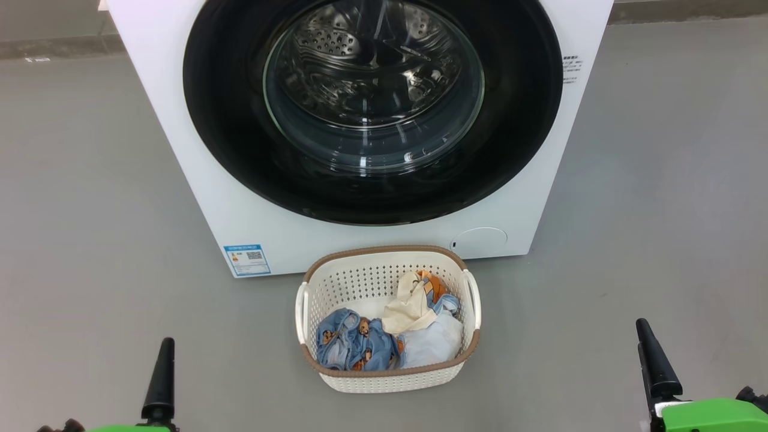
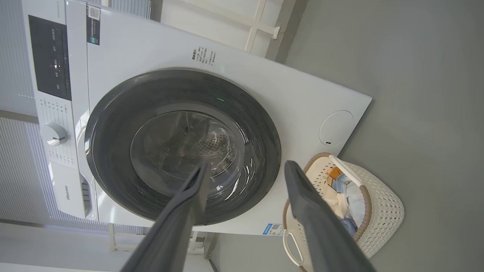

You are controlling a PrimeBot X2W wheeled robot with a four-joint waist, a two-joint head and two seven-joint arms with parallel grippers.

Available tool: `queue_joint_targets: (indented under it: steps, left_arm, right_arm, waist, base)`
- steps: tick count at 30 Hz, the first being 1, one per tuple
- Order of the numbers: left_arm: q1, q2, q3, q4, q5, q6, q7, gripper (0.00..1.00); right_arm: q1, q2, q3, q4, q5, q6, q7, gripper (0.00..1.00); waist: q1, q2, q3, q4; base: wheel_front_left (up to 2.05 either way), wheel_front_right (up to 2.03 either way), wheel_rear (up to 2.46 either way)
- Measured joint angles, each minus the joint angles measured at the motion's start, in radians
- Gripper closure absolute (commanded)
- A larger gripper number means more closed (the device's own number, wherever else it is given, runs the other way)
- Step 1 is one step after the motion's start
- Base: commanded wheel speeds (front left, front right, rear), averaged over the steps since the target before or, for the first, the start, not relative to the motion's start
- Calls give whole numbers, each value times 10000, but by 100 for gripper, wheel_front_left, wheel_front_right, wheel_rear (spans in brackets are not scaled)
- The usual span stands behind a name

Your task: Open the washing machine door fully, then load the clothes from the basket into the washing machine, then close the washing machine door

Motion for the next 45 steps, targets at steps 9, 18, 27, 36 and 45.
queue_joint_targets:
  steps: [9, 18, 27, 36, 45]
  left_arm:
    - [0, -27, -31, -138, 1659, 0, -226, 0]
    - [1, -29, -151, -178, 3250, 0, -458, 0]
    - [0, 8, -357, -178, 4964, 0, -744, 0]
    - [0, 54, -579, -180, 6230, -2, -980, 0]
    - [-80, 165, -947, -136, 7469, -4, -1246, 0]
  right_arm:
    - [-4, -19, -42, -6, -1864, 0, -234, 0]
    - [-7, -6, -59, -151, -3810, 0, -516, 0]
    - [-7, 21, -58, -276, -5336, 0, -706, 0]
    - [-7, 69, -40, -441, -6441, 0, -779, 0]
    - [-5, 81, 29, -616, -7739, 0, -780, 0]
  waist:
    - [0, 0, -17, 9]
    - [-1, 0, -27, 34]
    - [0, 0, -27, 51]
    - [0, 0, -21, 40]
    - [-1, 0, -22, 43]
  base:
    - [0, 0, 0]
    - [0, 0, 0]
    - [0, 0, 0]
    - [0, 0, 0]
    - [0, 0, 0]
